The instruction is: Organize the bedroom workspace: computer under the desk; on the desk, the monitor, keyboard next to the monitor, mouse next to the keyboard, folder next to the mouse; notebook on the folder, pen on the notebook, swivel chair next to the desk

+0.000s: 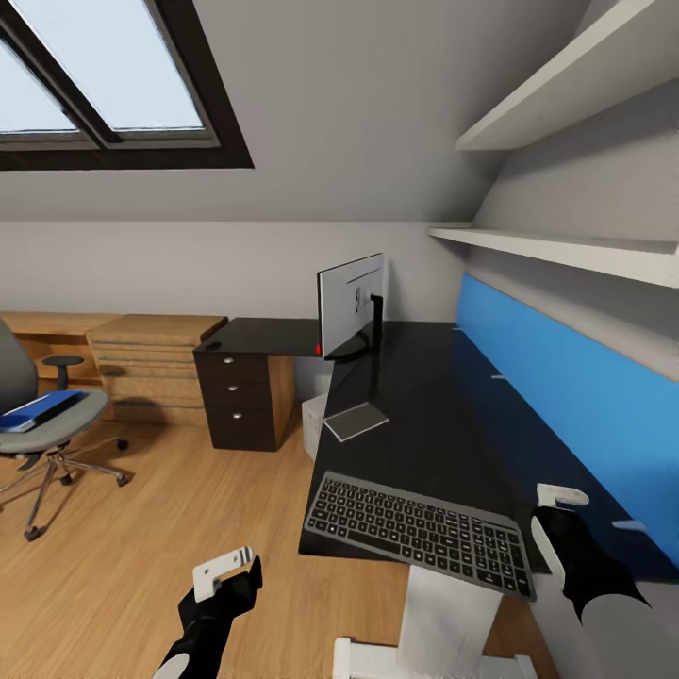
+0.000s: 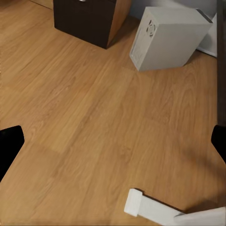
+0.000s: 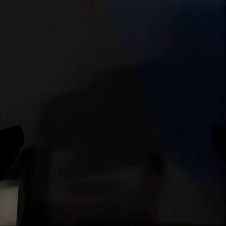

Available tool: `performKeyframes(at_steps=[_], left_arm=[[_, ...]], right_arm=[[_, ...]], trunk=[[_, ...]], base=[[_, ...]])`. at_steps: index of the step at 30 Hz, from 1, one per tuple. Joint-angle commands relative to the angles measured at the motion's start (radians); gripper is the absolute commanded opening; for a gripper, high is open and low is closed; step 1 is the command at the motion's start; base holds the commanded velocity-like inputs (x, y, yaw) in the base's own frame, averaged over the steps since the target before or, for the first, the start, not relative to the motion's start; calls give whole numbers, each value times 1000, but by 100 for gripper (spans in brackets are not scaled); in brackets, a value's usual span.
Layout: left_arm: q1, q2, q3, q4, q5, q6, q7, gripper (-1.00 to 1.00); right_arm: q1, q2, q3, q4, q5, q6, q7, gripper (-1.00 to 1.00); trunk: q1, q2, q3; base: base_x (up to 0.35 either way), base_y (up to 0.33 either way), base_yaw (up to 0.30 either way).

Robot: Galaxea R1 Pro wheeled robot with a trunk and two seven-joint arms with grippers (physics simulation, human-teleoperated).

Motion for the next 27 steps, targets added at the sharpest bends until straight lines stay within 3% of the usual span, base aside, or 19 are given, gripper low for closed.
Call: performKeyframes(at_steps=[1, 19, 27], left_arm=[[0, 1, -2, -2, 6, 3, 6, 100], [-1, 0, -3, -2, 6, 5, 6, 100], [0, 0, -3, -2, 7, 5, 6, 100]], right_arm=[[0, 0, 0, -1, -3, 5, -2, 100], [0, 0, 0, -1, -3, 5, -2, 100], [0, 0, 0, -1, -3, 5, -2, 100]], trunk=[[0, -1, -1], [0, -1, -1], [0, -1, -1]], base=[[-72, 0, 0], [-160, 0, 0], [-43, 0, 0]])
